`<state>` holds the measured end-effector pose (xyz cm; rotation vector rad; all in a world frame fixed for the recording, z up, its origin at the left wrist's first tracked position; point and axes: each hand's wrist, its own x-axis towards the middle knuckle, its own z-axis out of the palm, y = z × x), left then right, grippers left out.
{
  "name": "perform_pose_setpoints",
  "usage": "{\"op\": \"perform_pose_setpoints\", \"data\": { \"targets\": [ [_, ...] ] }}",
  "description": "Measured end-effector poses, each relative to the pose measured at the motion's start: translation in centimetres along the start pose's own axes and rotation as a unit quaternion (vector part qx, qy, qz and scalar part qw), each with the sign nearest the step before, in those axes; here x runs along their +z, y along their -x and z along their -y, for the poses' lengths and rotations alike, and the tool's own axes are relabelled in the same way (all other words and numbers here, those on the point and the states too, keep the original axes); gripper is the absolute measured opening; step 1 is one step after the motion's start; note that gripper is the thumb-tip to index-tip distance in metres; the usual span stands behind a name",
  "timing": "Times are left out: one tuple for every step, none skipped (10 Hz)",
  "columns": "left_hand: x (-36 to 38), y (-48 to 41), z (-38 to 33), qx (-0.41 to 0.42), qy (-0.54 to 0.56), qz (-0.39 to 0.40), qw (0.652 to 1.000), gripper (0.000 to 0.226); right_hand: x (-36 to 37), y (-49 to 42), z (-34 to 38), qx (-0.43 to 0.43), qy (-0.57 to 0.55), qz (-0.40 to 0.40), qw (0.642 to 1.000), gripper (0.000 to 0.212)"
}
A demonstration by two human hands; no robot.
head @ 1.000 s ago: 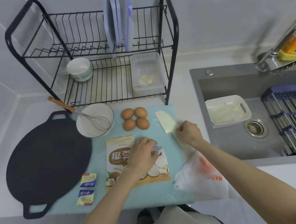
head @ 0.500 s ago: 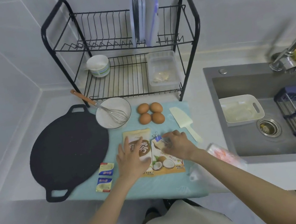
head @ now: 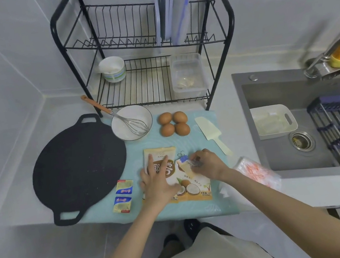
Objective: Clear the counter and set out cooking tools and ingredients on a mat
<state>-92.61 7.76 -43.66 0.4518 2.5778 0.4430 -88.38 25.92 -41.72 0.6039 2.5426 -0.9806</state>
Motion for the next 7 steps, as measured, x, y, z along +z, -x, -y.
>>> {"op": "perform_pose_setpoints", "data": {
  "targets": [
    [0.0, 0.7, 0.5, 0.01, -0.007, -0.009, 1.0, 0.097, 0.3, 0.2, -0.2, 0.004, -0.004, 0.004, 1.0, 0.035],
    [-0.2, 1.0, 0.7, 0.012, -0.016, 0.002, 1.0, 0.096, 0.3, 0.4, -0.1, 0.015, -0.009, 0.009, 1.0, 0.035],
    [-0.4, 1.1, 0.9, 0.024, -0.019, 0.007, 0.999, 0.094, 0.4, 0.7, -0.1, 0.012, 0.0, 0.0, 1.0, 0.035],
    [-1.0, 1.2, 1.0, 0.036, -0.019, 0.022, 0.999, 0.087, 0.5, 1.0, 0.3, 0.008, 0.023, -0.022, 0.999, 0.035],
    [-2.0, 1.3, 0.9, 0.055, -0.027, 0.017, 0.998, 0.077, 0.6, 1.6, 0.7, 0.003, 0.014, -0.049, 0.999, 0.036],
    [-3.1, 1.5, 1.0, 0.075, -0.028, -0.007, 0.997, 0.068, 0.3, 2.8, 1.6, -0.012, -0.004, -0.073, 0.997, 0.034],
    [-4.4, 1.3, 1.4, 0.12, -0.008, -0.049, 0.992, 0.063, 0.1, 3.6, 2.9, -0.028, -0.024, -0.106, 0.994, 0.035]
  ]
}}
